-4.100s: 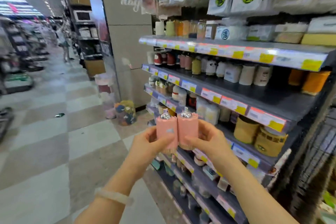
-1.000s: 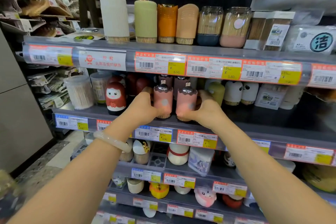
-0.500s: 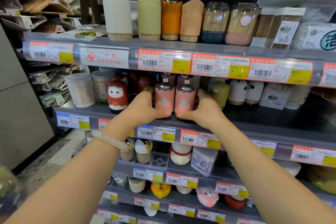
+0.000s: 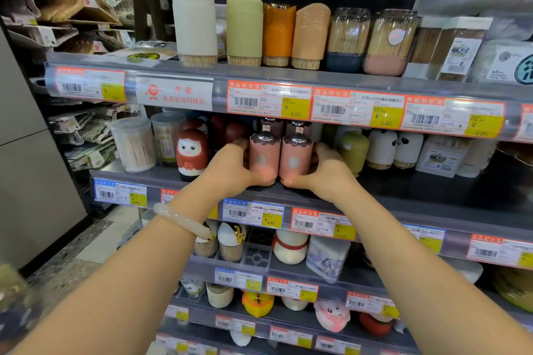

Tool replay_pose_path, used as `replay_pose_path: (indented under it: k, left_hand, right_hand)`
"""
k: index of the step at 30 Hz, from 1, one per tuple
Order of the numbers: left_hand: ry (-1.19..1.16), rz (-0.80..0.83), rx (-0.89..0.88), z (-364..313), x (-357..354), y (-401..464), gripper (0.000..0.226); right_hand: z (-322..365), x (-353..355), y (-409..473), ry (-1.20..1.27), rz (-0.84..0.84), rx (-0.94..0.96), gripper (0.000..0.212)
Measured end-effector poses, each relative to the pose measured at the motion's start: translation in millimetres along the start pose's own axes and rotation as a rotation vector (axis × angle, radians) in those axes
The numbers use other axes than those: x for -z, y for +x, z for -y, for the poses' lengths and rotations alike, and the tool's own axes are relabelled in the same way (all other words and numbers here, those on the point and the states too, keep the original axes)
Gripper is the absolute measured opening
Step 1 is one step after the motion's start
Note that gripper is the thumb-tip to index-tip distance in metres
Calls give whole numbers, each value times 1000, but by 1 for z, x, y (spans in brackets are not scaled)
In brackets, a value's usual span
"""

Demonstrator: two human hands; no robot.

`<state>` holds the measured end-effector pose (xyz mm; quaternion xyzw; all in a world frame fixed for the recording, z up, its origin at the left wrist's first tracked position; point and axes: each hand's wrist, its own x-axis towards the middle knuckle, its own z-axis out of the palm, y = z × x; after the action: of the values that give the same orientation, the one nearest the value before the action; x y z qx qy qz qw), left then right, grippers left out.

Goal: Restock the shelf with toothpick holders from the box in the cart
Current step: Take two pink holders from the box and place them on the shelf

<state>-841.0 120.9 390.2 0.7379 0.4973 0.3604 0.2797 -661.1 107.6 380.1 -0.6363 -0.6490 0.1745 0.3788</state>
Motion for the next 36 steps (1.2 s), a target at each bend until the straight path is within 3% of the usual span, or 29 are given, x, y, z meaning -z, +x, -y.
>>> replay_pose_path:
  k: [14,36]
  left_hand:
    - [-3,-79,13,8,-4,6,63]
    - [26,-50,12,11,0,-7,52]
  right_hand:
    - [-1,-1,-2,41,16,19,64]
    - [5,3,-17,48,42,20,58]
